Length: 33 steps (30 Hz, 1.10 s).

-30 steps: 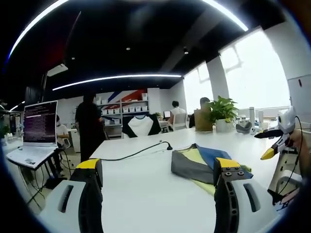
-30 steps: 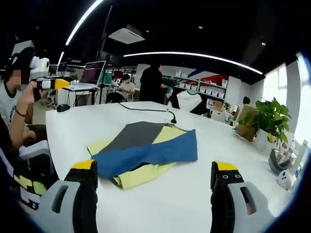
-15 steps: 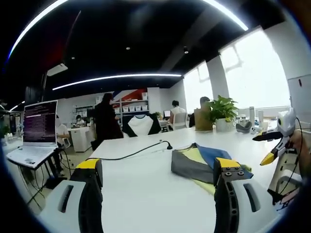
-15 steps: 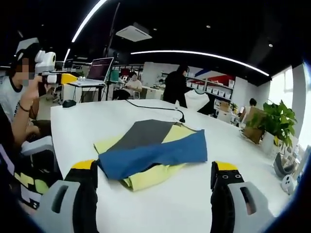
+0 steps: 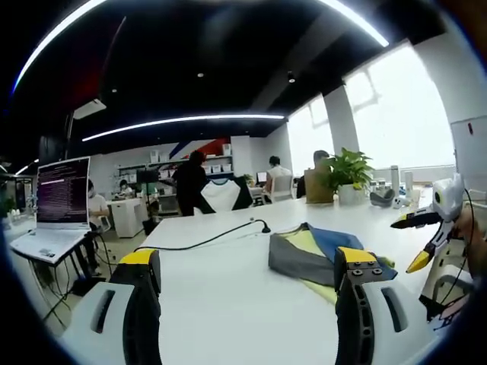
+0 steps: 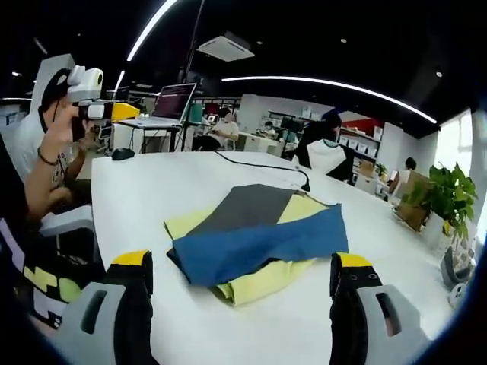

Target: Fold the garment on the visible template until the final outline fits inside the template.

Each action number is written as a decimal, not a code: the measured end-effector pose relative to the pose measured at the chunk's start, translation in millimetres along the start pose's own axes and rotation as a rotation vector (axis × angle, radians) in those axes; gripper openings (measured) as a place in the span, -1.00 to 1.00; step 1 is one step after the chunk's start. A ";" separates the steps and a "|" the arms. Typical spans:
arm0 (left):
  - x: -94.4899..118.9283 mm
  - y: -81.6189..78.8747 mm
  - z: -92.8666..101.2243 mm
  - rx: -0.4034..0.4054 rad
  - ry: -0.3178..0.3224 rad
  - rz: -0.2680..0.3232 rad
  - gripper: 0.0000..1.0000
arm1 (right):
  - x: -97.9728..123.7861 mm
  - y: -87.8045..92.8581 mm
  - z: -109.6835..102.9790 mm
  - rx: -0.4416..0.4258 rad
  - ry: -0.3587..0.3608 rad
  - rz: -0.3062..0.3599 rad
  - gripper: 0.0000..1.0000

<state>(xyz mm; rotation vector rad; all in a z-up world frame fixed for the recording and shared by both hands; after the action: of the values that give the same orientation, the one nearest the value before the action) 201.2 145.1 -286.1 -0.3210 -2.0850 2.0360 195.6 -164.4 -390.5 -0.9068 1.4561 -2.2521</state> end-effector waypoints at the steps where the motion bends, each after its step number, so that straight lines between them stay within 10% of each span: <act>1: -0.2 0.2 -0.1 0.000 0.001 -0.001 0.99 | -1.2 -0.3 -2.1 0.001 -0.005 0.000 0.99; 33: 3.5 -1.0 -2.8 0.018 -0.005 0.003 0.99 | -43.9 -3.4 -32.4 0.005 -0.121 -0.013 0.54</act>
<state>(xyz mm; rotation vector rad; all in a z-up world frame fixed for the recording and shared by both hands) 198.6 148.8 -285.1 -0.3160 -2.0689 2.0580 207.7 -115.4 -411.5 -1.0349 1.3952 -2.1686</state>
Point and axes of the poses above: the point that each gripper's makers call its tool centre point, and the gripper's own axes: x roughly backward along the fingers, z roughly to its right, y roughly out of its underside, the point moved 2 cm from there along x, roughly backward along the fingers, and after that the axes turned 4 degrees about x, right-handed, at the moved point
